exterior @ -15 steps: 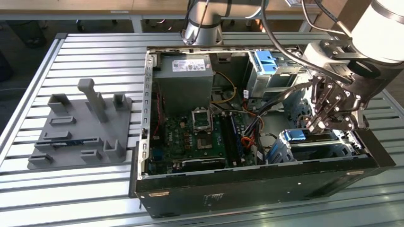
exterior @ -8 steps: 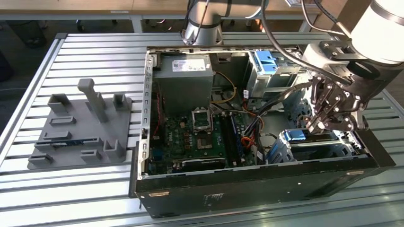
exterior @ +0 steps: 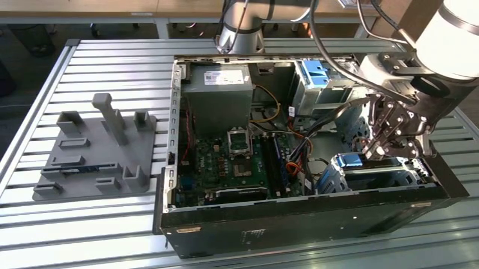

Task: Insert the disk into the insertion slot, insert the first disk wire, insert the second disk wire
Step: 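Insert the second disk wire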

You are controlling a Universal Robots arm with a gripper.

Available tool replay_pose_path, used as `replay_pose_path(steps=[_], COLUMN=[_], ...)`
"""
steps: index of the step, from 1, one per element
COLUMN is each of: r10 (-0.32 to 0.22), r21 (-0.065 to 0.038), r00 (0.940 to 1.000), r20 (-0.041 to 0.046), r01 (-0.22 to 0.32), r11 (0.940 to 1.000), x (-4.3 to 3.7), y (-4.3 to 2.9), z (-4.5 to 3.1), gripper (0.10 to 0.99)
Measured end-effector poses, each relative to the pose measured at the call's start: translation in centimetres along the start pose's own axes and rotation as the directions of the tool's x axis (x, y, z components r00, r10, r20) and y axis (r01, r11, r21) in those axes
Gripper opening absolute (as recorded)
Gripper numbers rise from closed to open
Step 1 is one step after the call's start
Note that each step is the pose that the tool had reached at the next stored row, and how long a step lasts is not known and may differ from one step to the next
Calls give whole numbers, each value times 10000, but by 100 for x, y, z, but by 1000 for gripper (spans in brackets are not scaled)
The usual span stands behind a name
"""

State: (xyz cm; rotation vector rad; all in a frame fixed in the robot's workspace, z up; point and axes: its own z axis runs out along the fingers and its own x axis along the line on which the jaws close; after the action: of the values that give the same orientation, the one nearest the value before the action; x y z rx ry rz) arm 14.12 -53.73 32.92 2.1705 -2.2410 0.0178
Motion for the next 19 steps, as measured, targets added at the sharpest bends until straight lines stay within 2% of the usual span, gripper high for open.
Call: replay_pose_path(steps=[4,6,7,8,13,19], r10=[1,1,0,1,1,3], r21=[0,4,10,18,45,51], r00=[10000,10000,10000,10000,10000,10000], r20=[4,15,19,23,32,38], r01=[-1,-1,0,-1,-1,-3], r11=[10000,10000,10000,10000,10000,10000], x=[5,6,6,6,-4,-4], y=[1,1,1,1,2,3], z=[-31,-88,-116,-142,-292,-528], gripper=[161,275,275,337,337,337])
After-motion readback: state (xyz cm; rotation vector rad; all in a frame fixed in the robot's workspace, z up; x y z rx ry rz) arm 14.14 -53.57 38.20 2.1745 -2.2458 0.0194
